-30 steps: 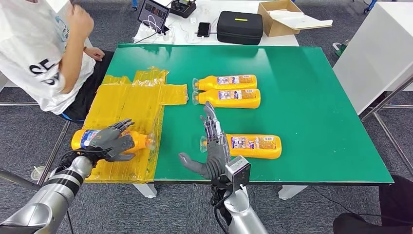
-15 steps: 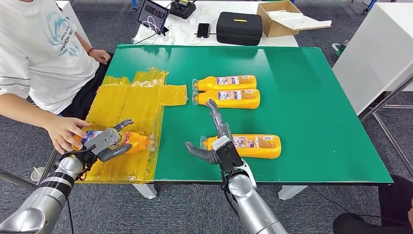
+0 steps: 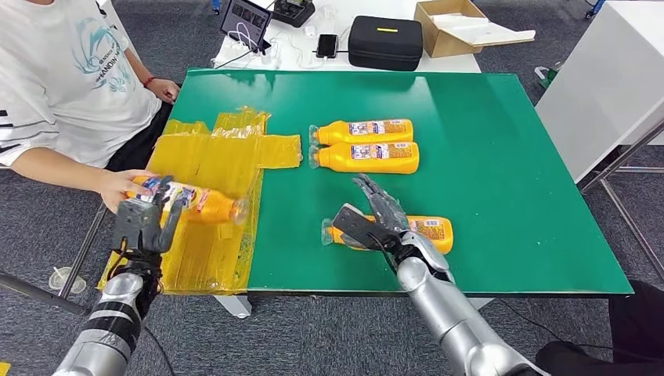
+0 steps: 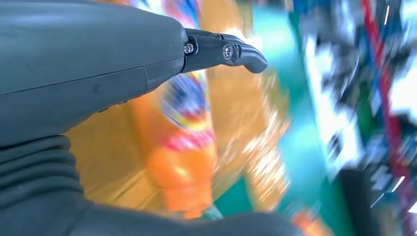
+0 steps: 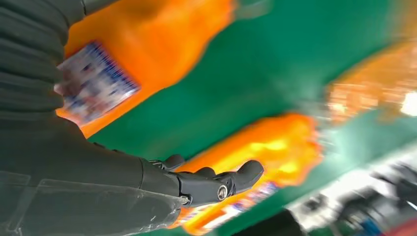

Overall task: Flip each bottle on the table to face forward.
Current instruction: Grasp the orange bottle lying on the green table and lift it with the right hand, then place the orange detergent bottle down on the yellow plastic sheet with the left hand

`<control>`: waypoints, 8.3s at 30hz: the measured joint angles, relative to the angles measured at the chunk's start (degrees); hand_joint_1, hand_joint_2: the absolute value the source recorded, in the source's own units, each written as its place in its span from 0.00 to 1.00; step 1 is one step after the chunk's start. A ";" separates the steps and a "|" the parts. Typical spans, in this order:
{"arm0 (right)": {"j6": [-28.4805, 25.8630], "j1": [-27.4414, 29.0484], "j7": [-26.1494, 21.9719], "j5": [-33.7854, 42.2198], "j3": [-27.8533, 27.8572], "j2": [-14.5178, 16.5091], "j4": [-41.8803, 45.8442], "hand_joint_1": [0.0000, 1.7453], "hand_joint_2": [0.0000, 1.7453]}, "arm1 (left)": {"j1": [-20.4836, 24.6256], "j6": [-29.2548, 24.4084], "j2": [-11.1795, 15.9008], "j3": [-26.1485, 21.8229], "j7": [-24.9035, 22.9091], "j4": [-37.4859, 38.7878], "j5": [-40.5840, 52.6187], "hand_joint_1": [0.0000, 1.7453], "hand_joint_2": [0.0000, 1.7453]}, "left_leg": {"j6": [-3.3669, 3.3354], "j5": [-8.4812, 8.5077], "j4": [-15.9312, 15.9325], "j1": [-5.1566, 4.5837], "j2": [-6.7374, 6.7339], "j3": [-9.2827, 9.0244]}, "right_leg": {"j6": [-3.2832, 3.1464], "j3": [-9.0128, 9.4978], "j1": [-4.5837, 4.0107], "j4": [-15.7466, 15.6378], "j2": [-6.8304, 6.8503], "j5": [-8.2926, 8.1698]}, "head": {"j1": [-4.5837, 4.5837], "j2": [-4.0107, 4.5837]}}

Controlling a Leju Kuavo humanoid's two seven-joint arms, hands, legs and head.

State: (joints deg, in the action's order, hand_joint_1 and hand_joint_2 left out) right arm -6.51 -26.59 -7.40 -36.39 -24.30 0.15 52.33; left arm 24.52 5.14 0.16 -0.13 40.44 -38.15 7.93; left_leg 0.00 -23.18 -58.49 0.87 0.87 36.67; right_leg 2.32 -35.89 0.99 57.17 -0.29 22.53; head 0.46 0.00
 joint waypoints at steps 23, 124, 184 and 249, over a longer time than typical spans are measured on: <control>13.48 -3.42 2.20 -2.54 -6.03 -10.97 -1.22 0.00 1.00 | -3.40 -1.58 -6.42 -6.53 -0.15 -8.83 0.68 0.00 1.00 | -0.02 -0.02 -0.02 0.00 0.00 0.31 | 0.04 -0.28 0.00 0.00 0.02 0.02 | 0.00 0.00; -31.09 18.64 -21.31 -3.45 7.49 -0.52 28.16 1.00 1.00 | -8.65 16.05 -13.38 -2.70 -10.20 -12.27 -16.20 0.00 1.00 | 0.02 -0.08 0.00 0.02 -0.01 0.56 | 0.02 -0.53 -0.01 -0.01 -0.03 0.09 | 0.01 0.00; -19.91 14.31 -31.03 7.60 -1.86 17.75 -0.05 1.00 1.00 | -12.90 29.58 -9.87 19.69 -16.33 -22.68 -36.75 0.00 1.00 | 0.03 -0.09 0.02 0.04 -0.04 0.63 | 0.02 -0.63 -0.02 -0.01 -0.05 0.09 | 0.01 0.00; -20.93 14.08 -28.38 15.07 -3.44 17.41 8.85 0.00 0.00 | -3.61 1.36 -9.74 7.09 -9.85 -19.06 -25.57 1.00 1.00 | 0.07 -0.03 0.01 0.15 -0.31 0.68 | -0.14 -0.76 -0.15 0.01 -0.08 -0.05 | -0.02 -0.01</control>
State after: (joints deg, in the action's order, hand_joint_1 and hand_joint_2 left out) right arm -27.44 -12.51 -35.78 -21.32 -27.74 17.56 61.18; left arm 20.92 6.50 -9.59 6.95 30.58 -57.21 -17.64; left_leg 0.08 -23.21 -58.49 1.02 0.56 37.35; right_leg 2.17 -36.65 0.84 57.18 -0.37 22.49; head 0.45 -0.01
